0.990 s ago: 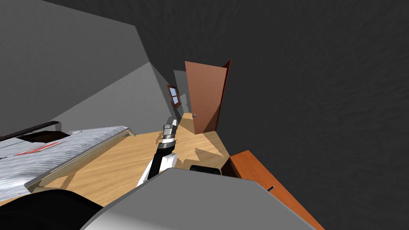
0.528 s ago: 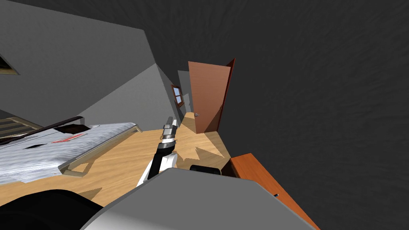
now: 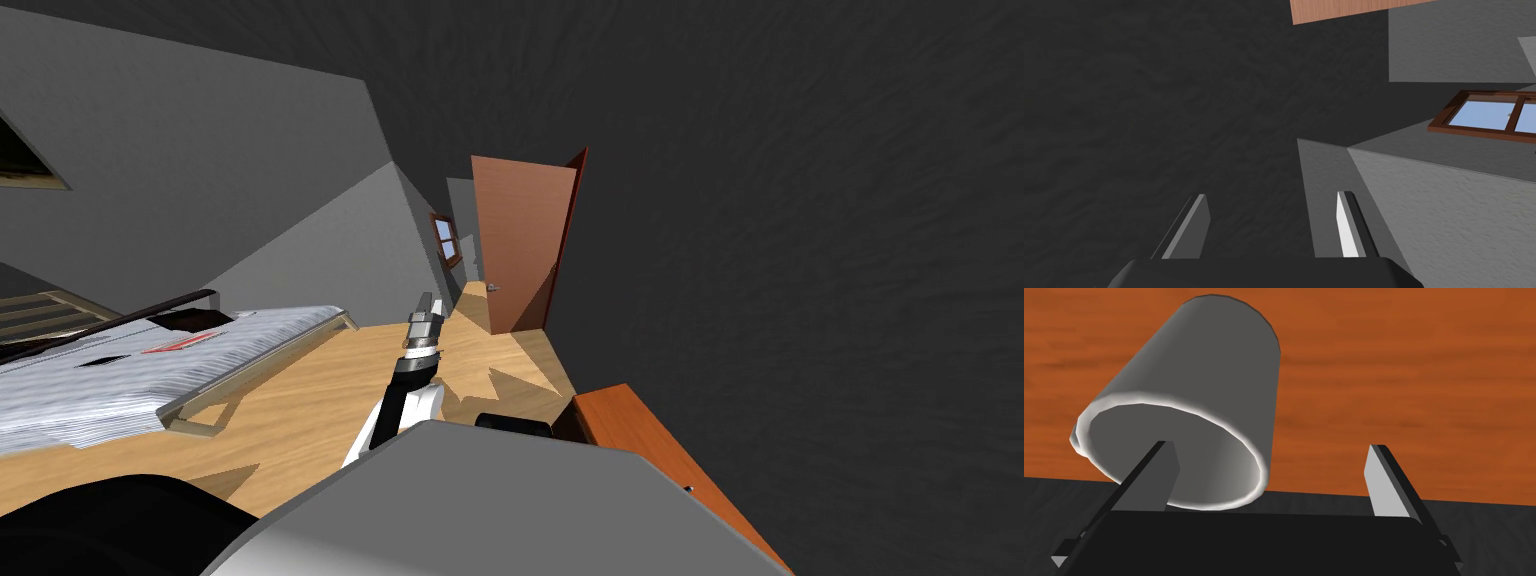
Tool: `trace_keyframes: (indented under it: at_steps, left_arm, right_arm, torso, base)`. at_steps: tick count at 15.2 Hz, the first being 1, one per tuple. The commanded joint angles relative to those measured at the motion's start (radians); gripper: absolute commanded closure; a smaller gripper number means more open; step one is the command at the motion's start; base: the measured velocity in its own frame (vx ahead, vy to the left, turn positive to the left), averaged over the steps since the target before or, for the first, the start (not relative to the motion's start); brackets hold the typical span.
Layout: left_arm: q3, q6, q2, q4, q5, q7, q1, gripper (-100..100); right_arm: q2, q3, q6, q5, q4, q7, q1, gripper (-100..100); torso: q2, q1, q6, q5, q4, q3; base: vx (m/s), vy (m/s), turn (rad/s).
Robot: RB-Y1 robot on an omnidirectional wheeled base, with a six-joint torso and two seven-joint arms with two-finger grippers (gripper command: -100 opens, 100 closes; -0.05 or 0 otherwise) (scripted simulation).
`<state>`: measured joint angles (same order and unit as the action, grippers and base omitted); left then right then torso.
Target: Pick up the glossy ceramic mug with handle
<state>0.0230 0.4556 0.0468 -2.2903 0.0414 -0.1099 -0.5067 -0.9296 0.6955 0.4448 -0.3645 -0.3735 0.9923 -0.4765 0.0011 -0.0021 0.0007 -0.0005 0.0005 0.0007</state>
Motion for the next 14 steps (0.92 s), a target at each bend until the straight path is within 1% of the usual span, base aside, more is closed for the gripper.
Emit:
trace_keyframes:
  at_steps: [1,2,3,5,6,7,9,11,12,13,14]
  left_arm:
    - [0.000,0.000,0.000,0.000,0.000,0.000,0.000,0]
    - [0.000,0.000,0.000,0.000,0.000,0.000,0.000,0]
    - [0.000,0.000,0.000,0.000,0.000,0.000,0.000,0]
    - [0.000,0.000,0.000,0.000,0.000,0.000,0.000,0]
    - [0.000,0.000,0.000,0.000,0.000,0.000,0.000,0]
    - [0.000,0.000,0.000,0.000,0.000,0.000,0.000,0]
    - [0.000,0.000,0.000,0.000,0.000,0.000,0.000,0]
    - [0.000,0.000,0.000,0.000,0.000,0.000,0.000,0]
    - [0.000,0.000,0.000,0.000,0.000,0.000,0.000,0]
    - [0.000,0.000,0.000,0.000,0.000,0.000,0.000,0]
    - [0.000,0.000,0.000,0.000,0.000,0.000,0.000,0]
  right_arm:
    - [0.016,-0.004,0.014,0.000,0.035,-0.016,0.013,-100]
    - [0.040,-0.010,0.001,0.003,0.044,-0.034,0.017,-100]
    - [0.048,-0.012,-0.003,0.003,0.047,-0.040,0.018,-100]
    - [0.048,-0.012,-0.003,0.003,0.047,-0.040,0.018,-100]
    - [0.041,-0.009,-0.009,0.003,0.035,-0.031,0.014,-100]
    - [0.043,-0.010,-0.006,0.003,0.041,-0.034,0.017,100]
    - [0.043,-0.010,-0.006,0.002,0.041,-0.035,0.016,100]
    - [0.043,-0.011,0.005,0.004,0.037,-0.032,0.016,100]
    - [0.008,-0.002,0.018,-0.001,0.032,-0.010,0.012,100]
    - [0.008,-0.002,0.018,-0.001,0.032,-0.010,0.012,100]
    - [0.008,-0.002,0.018,-0.001,-0.020,-0.010,0.012,100]
  torso:
    - [0.000,0.000,0.000,0.000,0.000,0.000]
    - [0.000,0.001,0.000,0.000,0.000,0.000]
    - [0.000,0.001,0.000,0.000,0.000,0.000]
    - [0.000,0.000,0.000,0.000,0.000,0.000]
    - [0.000,0.001,0.000,0.000,0.000,0.000]
    - [0.000,0.002,0.000,0.000,0.000,0.000]
    - [0.000,0.004,0.000,0.001,0.000,0.000]
    - [0.000,0.002,-0.001,-0.003,0.000,0.000]
    - [0.000,0.001,-0.001,-0.003,0.000,0.000]
    - [0.001,0.003,-0.002,-0.002,0.000,0.000]
    - [0.001,0.005,-0.002,-0.002,0.000,0.001]
  base:
    - [0.010,-0.039,0.006]
    - [0.012,-0.050,0.000]
    - [0.013,-0.065,-0.003]
    - [0.011,-0.040,0.002]
    - [0.005,-0.015,0.003]
    - [0.002,-0.007,0.002]
    - [-0.001,-0.003,-0.011]
    - [0.000,-0.003,0.002]
    - [-0.017,0.059,0.012]
    - [-0.030,0.094,0.007]
    - [-0.025,0.075,-0.019]
